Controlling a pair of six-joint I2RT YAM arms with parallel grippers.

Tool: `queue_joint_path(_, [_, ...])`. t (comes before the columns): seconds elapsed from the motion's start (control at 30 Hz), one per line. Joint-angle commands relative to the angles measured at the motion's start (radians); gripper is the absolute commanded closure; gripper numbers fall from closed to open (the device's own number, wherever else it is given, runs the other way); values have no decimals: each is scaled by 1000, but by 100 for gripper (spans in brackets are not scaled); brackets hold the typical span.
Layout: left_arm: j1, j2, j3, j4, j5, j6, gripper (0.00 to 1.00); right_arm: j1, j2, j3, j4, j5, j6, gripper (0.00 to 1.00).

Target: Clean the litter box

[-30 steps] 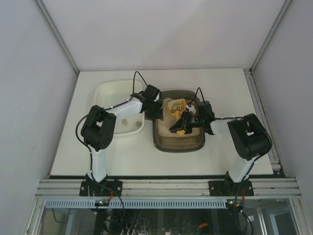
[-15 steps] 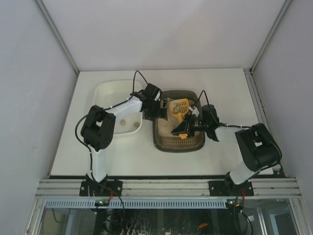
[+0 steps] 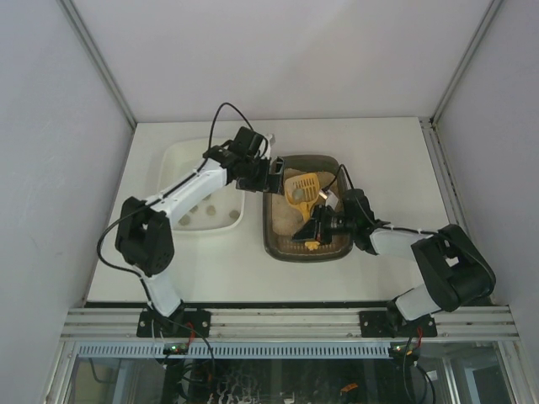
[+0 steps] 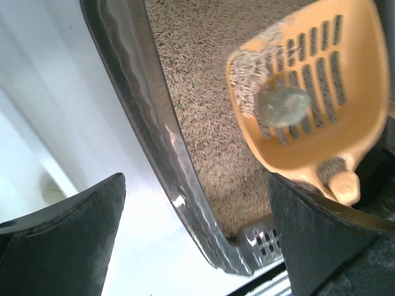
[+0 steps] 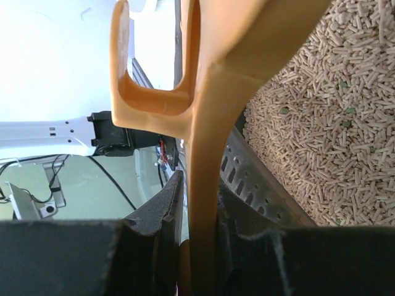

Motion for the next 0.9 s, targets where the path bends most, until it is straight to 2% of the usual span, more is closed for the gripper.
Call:
queue_joint_path(0.0, [16, -124, 55, -93, 83, 135, 0, 11, -29, -15, 55, 52, -81, 100])
queue_joint_path(0.17, [60, -236, 34, -185, 100, 225, 0, 28, -54, -13, -47, 151, -181, 100])
queue_joint_path(0.3, [188, -335, -12, -267, 147, 344, 1, 35, -80, -23, -48, 159, -185, 100])
queue_joint_path(0.37, [233, -377, -35, -324, 99, 412, 2, 19, -81, -37, 20, 101, -138, 100])
queue_joint_path(0.47, [285, -475, -132, -345, 15, 469, 2, -38, -70, -108, 248, 47, 31, 100])
queue_joint_path(0.63, [358, -677, -305, -303, -41, 463, 0, -8, -26, -92, 263, -7, 54, 100])
queue_joint_path(0.73, [365, -763, -352, -312, -66, 455, 0, -62, 33, -187, 528, -21, 213, 100])
queue_joint_path(0.87, [365, -857, -427, -285, -150, 446, 0, -22, 113, -192, 633, -72, 252, 100])
